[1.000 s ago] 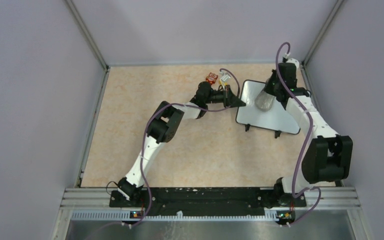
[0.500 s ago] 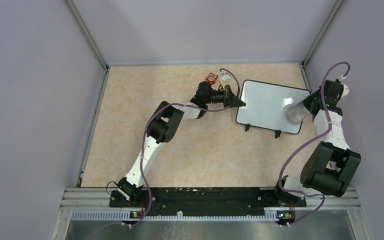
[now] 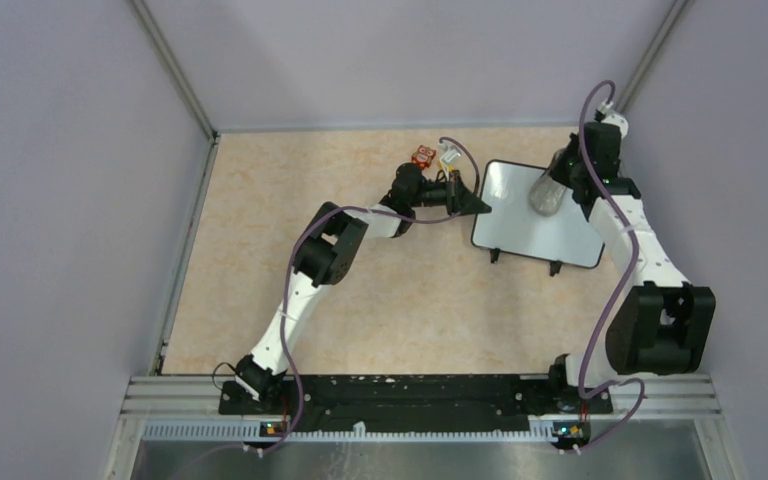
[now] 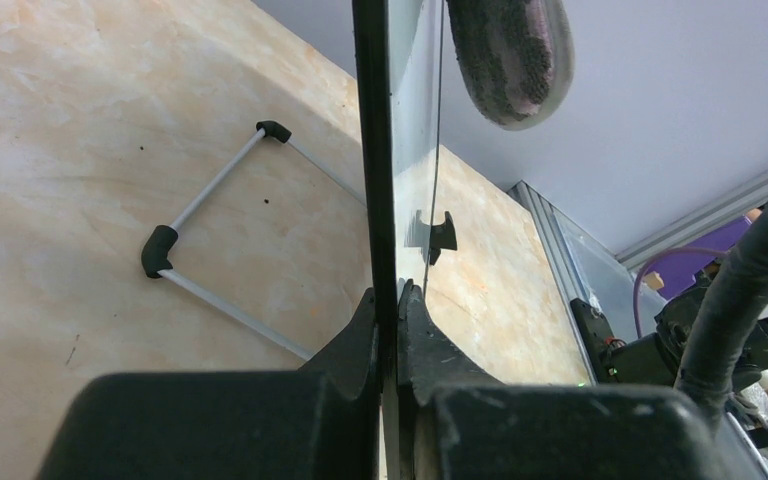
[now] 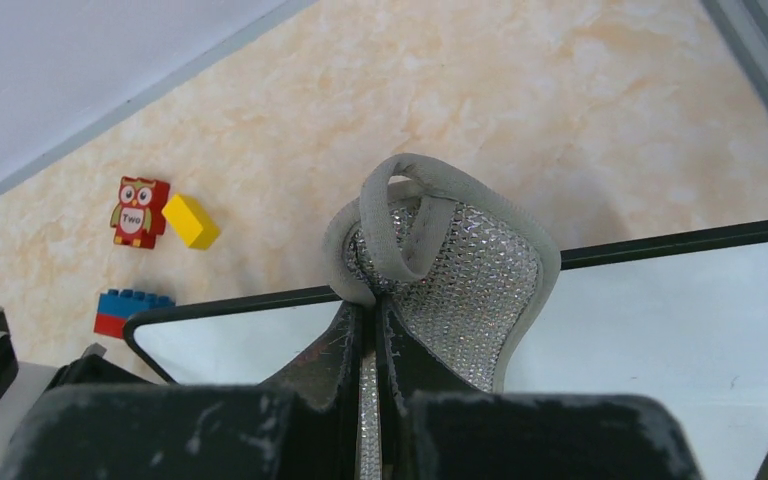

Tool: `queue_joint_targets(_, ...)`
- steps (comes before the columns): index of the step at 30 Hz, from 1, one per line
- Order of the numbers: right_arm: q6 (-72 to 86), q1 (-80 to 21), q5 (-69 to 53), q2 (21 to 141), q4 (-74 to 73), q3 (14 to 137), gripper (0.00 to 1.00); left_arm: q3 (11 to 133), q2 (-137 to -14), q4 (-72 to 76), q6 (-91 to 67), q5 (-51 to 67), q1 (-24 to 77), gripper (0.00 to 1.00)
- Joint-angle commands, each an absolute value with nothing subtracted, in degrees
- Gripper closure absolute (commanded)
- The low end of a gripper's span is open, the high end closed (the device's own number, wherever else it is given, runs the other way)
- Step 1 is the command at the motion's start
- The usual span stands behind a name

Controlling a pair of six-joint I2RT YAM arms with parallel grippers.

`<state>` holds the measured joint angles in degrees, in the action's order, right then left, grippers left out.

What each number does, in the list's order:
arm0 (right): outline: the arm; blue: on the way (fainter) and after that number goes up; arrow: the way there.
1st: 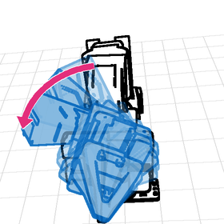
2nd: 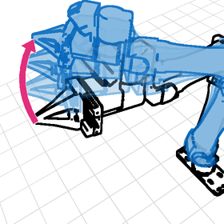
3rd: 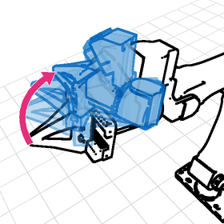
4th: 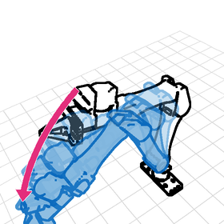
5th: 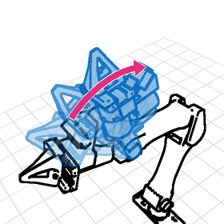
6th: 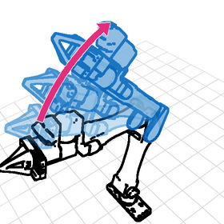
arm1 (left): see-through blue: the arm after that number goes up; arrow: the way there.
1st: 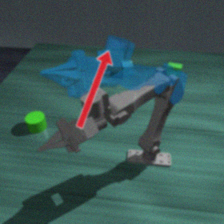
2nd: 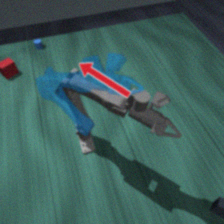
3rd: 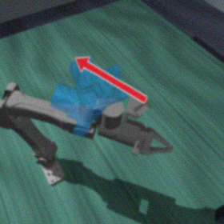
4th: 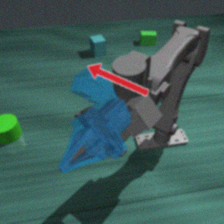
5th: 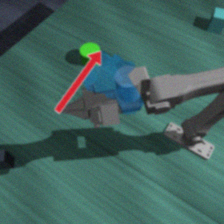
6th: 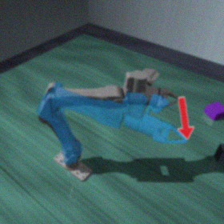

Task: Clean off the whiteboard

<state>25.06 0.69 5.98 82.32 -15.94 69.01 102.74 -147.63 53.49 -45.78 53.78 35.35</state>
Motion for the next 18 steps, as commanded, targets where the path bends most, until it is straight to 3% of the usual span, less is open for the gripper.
queue_joint_targets(1, 26.38, 3.68, 6.38, 82.64, -16.35, 69.42, 1.00, 101.47, -146.53, 52.27, -39.00, 52.47, 34.84, 1.00)
queue_joint_targets(10, 34.44, 23.69, -4.12, 80.42, -14.34, 59.10, 1.00, 101.16, -146.46, 52.64, -39.14, 52.45, 34.74, 1.00)
queue_joint_targets(14, 32.74, 22.43, -5.89, 79.40, -12.47, 57.71, 1.00, 101.51, -146.69, 52.60, -39.23, 52.36, 34.78, 1.00)
queue_joint_targets(18, 31.30, 12.68, -0.55, 78.30, -11.57, 57.09, 1.00, 101.59, -146.82, 52.46, -39.24, 52.38, 34.78, 1.00)
